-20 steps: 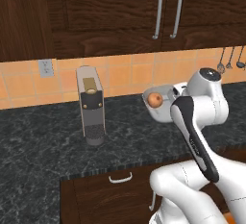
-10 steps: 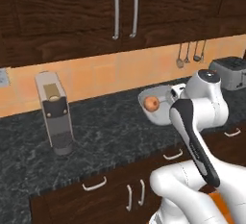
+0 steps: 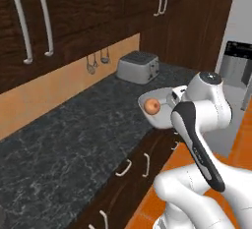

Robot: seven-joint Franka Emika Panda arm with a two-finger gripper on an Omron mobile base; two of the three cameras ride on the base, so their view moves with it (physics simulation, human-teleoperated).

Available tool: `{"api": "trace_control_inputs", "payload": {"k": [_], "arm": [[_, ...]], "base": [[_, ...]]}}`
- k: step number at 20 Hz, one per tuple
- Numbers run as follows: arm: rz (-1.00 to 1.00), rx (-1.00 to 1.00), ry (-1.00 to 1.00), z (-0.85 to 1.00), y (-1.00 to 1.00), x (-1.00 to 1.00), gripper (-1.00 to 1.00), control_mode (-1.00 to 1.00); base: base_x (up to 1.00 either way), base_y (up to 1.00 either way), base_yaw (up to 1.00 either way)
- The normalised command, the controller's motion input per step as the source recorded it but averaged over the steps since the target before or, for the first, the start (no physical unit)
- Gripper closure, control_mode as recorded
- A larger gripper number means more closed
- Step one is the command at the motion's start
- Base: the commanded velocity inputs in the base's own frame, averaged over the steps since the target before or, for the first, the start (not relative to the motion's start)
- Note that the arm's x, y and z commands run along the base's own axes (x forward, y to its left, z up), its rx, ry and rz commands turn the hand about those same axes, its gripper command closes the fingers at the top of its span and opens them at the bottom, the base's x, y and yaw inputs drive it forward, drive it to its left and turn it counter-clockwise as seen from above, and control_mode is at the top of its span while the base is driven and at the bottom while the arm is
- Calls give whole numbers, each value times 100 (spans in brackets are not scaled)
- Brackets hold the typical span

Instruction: Take the meat container that has the fish and place it on the second highest rack of the freezer. Then take the vegetable container that has the garlic and onion and place it on the highest rack of the freezer.

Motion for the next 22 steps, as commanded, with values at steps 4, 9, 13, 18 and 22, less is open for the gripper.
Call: {"api": "trace_control_inputs", "payload": {"k": [4, 9, 13, 18, 22], "arm": [[0, 0, 0, 0, 0, 0, 100, 100], [0, 0, 0, 0, 0, 0, 100, 100], [0, 0, 0, 0, 0, 0, 100, 100], [0, 0, 0, 0, 0, 0, 100, 100], [0, 0, 0, 0, 0, 0, 100, 100]], "base": [[3, -21, -84], [31, -67, -64], [43, -69, -56], [60, -79, -30], [54, -71, -23]]}}
